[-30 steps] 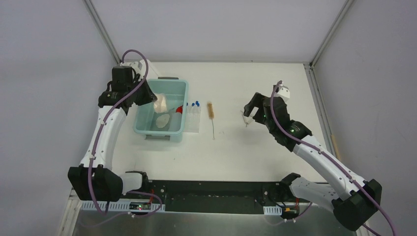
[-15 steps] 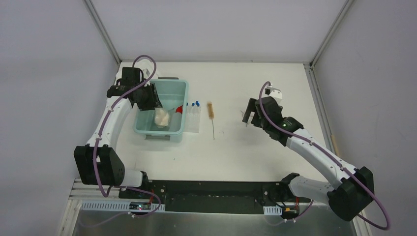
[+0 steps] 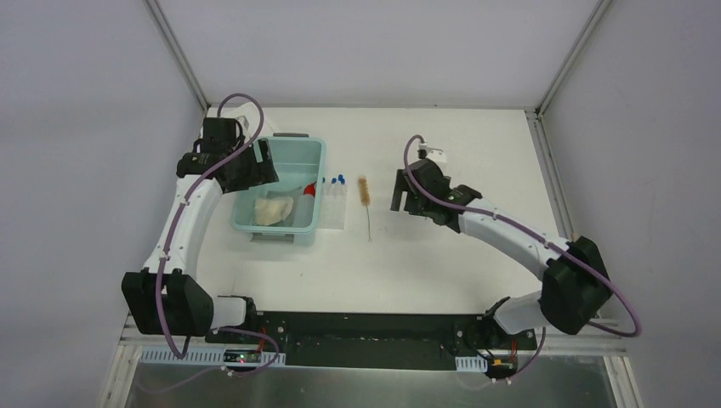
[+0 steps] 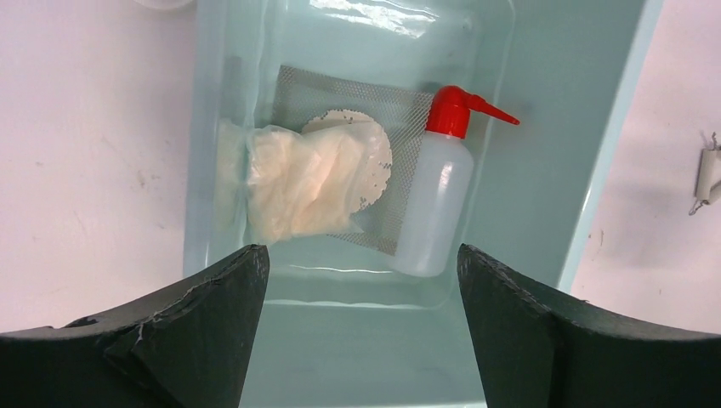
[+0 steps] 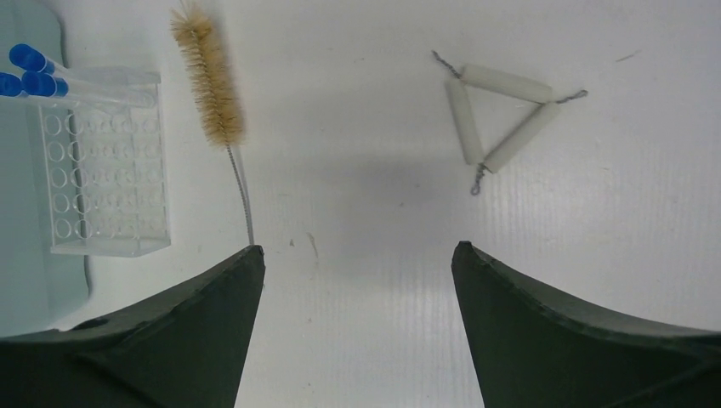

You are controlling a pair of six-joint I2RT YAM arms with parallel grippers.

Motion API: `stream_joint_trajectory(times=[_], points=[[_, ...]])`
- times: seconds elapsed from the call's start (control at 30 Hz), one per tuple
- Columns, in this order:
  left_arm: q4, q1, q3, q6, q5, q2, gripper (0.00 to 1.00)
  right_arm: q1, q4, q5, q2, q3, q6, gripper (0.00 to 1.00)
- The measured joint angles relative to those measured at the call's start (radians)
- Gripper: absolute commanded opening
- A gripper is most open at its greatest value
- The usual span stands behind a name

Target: Organize the chemistry lab equipment

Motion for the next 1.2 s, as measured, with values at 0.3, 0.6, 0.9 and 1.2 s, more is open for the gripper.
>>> stream_joint_trajectory(times=[0.3,0.6,0.9,1.2], points=[[-0.002,0.000,-0.005,-0.004,-0.034,-0.130,0.84,0.054,0.016,-0.007,0.316,0.229,-0.014,0.72],[-0.003,0.000,-0.027,0.004,-0.105,-0.211,0.85,0.059,-0.003,-0.058,0.555,0.422,-0.040,0.65],[-0.004,0.000,-0.032,0.020,-0.131,-0.233,0.86,0.063,-0.053,-0.089,0.692,0.568,-0.056,0.52],[-0.017,0.000,-0.037,0.042,-0.156,-0.268,0.86,0.068,-0.109,-0.074,0.773,0.617,-0.071,0.19]])
